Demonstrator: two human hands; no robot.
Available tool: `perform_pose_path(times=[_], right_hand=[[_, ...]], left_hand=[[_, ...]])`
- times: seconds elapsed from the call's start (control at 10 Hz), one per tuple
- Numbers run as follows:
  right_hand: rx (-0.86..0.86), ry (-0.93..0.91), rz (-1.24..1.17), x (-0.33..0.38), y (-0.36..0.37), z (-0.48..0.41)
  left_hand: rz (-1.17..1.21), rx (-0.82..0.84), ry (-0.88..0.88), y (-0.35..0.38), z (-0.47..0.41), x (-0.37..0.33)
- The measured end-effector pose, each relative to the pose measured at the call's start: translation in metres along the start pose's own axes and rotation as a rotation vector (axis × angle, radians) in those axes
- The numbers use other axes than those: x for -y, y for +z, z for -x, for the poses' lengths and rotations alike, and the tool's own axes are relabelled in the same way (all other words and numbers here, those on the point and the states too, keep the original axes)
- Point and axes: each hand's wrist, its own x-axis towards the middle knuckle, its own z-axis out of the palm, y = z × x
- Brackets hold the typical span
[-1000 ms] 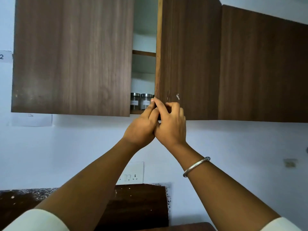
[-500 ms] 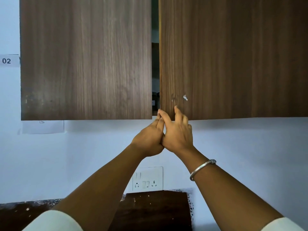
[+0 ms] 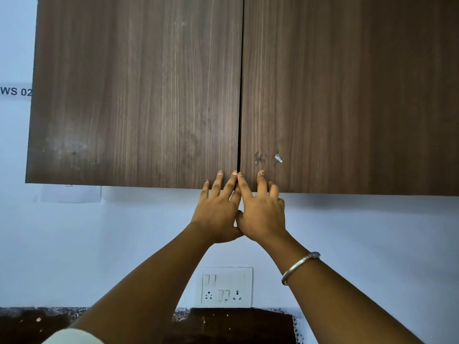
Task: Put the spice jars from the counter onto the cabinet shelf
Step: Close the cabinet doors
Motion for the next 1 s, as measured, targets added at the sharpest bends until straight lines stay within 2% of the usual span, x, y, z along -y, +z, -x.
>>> perform_pose_path(times=[0.4, 0.6, 1.0], right_hand=[[0.120, -0.006, -0.006, -0.006, 0.013, -0.010], [0.205, -0.011, -0.016, -0.008, -0.001, -0.012], [0.237, -0.066, 0.027, -0.013, -0.041, -0.001]], left_hand=[[-0.011, 0.044, -0.082, 0.016, -0.008, -0.007], [-0.029, 0.118, -0.048, -0.004, -0.008, -0.002], [-0.093, -0.001, -0.164, -0.057, 0.018, 0.028]])
